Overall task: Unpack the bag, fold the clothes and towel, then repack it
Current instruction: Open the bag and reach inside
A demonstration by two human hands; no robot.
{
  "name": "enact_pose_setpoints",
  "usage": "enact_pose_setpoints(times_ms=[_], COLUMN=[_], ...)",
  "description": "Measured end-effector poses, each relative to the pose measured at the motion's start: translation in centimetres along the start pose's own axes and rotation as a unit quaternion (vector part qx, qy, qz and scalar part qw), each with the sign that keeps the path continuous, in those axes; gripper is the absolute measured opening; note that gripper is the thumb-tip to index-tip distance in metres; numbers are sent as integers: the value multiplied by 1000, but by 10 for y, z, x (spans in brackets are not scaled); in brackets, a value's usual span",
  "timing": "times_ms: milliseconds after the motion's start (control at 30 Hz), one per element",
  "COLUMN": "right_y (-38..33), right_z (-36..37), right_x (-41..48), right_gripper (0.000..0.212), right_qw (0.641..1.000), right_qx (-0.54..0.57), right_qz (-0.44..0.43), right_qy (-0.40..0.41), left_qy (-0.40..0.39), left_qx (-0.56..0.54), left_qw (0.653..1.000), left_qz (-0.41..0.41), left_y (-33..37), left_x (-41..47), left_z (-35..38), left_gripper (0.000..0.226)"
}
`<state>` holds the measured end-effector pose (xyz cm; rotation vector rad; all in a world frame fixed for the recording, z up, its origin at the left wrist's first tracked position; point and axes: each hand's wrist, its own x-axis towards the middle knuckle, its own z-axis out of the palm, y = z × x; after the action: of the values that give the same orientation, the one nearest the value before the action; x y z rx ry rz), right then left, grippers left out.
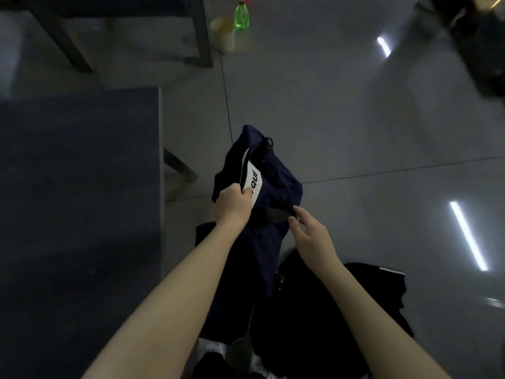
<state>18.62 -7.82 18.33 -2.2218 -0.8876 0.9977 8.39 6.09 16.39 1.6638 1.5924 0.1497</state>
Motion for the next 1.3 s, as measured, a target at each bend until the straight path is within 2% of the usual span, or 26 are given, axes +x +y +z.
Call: enact_pose_setpoints(times_ms=[133,300,433,567,633,667,767,800,900,1000,1067,1100,1233,1300], right_y=[-52,-120,-179,-239,-268,-282,-320,-331,-366,-410,-438,-449,-481,-491], right_z=[-47,-105,-136,-124,-111,-103,-83,-75,-42,8,47,68,144,182], right_x=[-40,-92,-140,-172,-177,-178,-181,-180,-170,-162,-156,-154,-145,-141], right_gripper=[43,43,72,97,91,79,26,20,18,20,12,15,64,80], right_qw=[1000,999,986,940,921,915,898,893,888,869,860,859,862,860], right_qx=[26,2,-145,-315,-357,-368,-376,-376,-353,-339,-337,-341,-346,-357], right_qz=[-4,-49,-80,-127,-151,-164,-225,-242,-285,-358,-383,-380,-357,-343], right_qy=[16,21,-24,19,26,26,42,52,70,47,-2,-35,-102,-127], left_qy=[-27,-51,-35,-16,2,12,36,45,76,118,146,159,216,233], left_qx=[-77,-157,-199,-284,-326,-345,-393,-407,-440,-478,-503,-514,-539,-541], left_qw=[996,984,973,946,927,919,897,891,873,845,823,811,768,754], left_qz=[-33,-74,-109,-158,-184,-192,-198,-195,-195,-206,-219,-228,-269,-290], left_y=[55,115,151,158,150,143,121,111,77,32,-1,-20,-96,-132], left_x=[-46,-101,-135,-154,-158,-159,-161,-160,-157,-144,-132,-125,-92,-74], left_z=[-51,-115,-178,-242,-272,-286,-327,-341,-387,-434,-463,-477,-520,-534], left_gripper=[27,22,32,40,40,40,37,35,29,24,20,18,30,32])
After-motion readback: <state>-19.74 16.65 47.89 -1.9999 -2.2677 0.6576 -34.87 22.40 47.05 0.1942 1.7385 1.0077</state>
